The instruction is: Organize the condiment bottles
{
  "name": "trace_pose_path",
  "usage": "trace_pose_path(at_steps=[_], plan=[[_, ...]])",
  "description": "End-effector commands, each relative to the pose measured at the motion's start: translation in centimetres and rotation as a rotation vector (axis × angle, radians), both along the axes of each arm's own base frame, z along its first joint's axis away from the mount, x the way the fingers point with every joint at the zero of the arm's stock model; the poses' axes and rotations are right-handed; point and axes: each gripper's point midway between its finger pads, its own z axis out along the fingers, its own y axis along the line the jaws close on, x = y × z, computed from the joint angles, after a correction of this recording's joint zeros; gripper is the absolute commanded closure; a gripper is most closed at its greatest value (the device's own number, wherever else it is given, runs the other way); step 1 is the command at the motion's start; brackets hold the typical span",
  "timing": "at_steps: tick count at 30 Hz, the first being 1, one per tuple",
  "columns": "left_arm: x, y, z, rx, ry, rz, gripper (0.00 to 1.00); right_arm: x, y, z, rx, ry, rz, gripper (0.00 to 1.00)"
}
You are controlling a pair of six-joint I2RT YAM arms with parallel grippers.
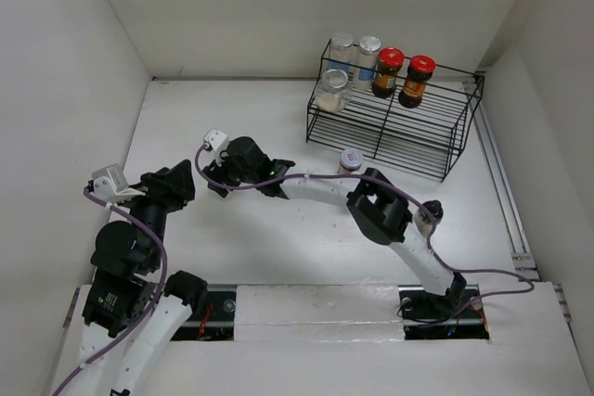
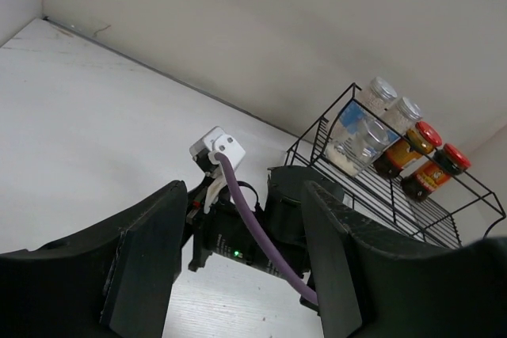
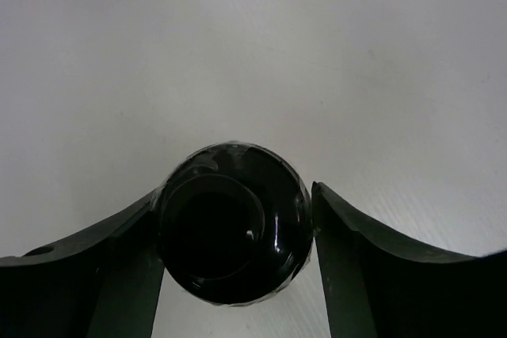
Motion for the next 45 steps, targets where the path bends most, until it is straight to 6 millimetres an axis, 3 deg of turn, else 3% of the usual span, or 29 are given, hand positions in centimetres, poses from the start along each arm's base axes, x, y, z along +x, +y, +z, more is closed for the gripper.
trace_pose_path(at_steps=[1,2,3,4,5,8,9,10,11,12,13,15,17,18,19,20,22,24,25,28,29,35,43,45], plan=[[0.2,-0.5,1.1,0.006,-0.036,-0.021,0.45,-0.7,1.9,3.0,0.070,-0.016,0.000,0.36],[0.2,-0.5,1.1,0.006,-0.036,-0.021,0.45,-0.7,1.6,3.4,0.078,-0.006,-0.015,0.53],[0.2,-0.5,1.1,0.006,-0.036,-0.021,0.45,-0.7,1.4,4.2,0.095,-0.019,-0.023,0.59],[0.5,-0.6,0.9,0.010,-0.026,-0.021,0.45,-0.9,1.2,5.1,0.121,-0.018,-0.028,0.63],[0.5,-0.6,0.7,0.014,-0.017,-0.021,0.45,-1.2,0.3,7.9,0.180,-0.041,-0.041,0.67],[0.3,-0.5,0.8,0.010,-0.026,-0.021,0.45,-2.0,-1.7,13.3,0.276,-0.089,-0.062,0.71],[0.3,-0.5,1.1,0.005,-0.037,-0.021,0.45,-2.4,-4.1,16.9,0.324,-0.117,-0.074,0.71],[0.3,-0.5,1.1,0.005,-0.037,-0.021,0.45,-2.2,-5.6,18.8,0.352,-0.139,-0.100,0.71],[0.3,-0.5,1.1,0.005,-0.037,-0.021,0.45,-1.6,-7.5,20.4,0.369,-0.156,-0.132,0.71],[0.2,-0.7,1.1,0.007,-0.038,-0.033,0.45,-1.5,-9.5,20.3,0.359,-0.158,-0.161,0.71],[0.4,-0.8,0.8,0.014,-0.021,-0.033,0.45,-2.0,-12.4,24.7,0.419,-0.210,-0.187,0.71],[0.4,-1.0,0.8,0.015,-0.021,-0.044,0.45,-0.2,-17.2,26.2,0.422,-0.249,-0.276,0.71],[0.4,-0.9,1.0,0.020,-0.031,-0.043,0.45,0.3,-22.6,28.1,0.430,-0.290,-0.366,0.71],[0.4,-0.9,1.0,0.020,-0.031,-0.043,0.45,2.2,-26.0,28.3,0.422,-0.309,-0.444,0.71],[0.4,-0.9,1.0,0.020,-0.031,-0.043,0.45,2.9,-28.2,27.3,0.397,-0.306,-0.488,0.71],[0.4,-1.1,1.0,0.021,-0.032,-0.055,0.45,2.9,-30.5,28.4,0.409,-0.326,-0.519,0.71],[0.4,-1.3,1.0,0.022,-0.033,-0.065,0.45,4.8,-35.4,27.8,0.367,-0.335,-0.657,0.70],[0.4,-1.1,1.3,0.017,-0.042,-0.052,0.45,5.9,-38.5,27.9,0.332,-0.351,-0.747,0.69],[0.6,-1.2,1.1,0.020,-0.033,-0.052,0.45,7.0,-41.1,28.1,0.319,-0.361,-0.810,0.69],[0.6,-1.4,0.8,0.026,-0.023,-0.062,0.45,9.5,-42.2,26.6,0.284,-0.320,-0.782,0.69],[0.6,-1.4,0.8,0.026,-0.022,-0.063,0.45,10.4,-43.5,26.1,0.271,-0.308,-0.796,0.69],[0.6,-1.0,0.6,0.027,-0.013,-0.040,0.45,14.2,-43.6,25.1,0.237,-0.280,-0.817,0.69],[0.6,-1.1,0.9,0.024,-0.025,-0.050,0.45,17.0,-41.7,22.1,0.211,-0.243,-0.800,0.69],[0.6,-1.1,0.9,0.024,-0.025,-0.050,0.45,17.5,-40.8,20.1,0.195,-0.204,-0.792,0.63]])
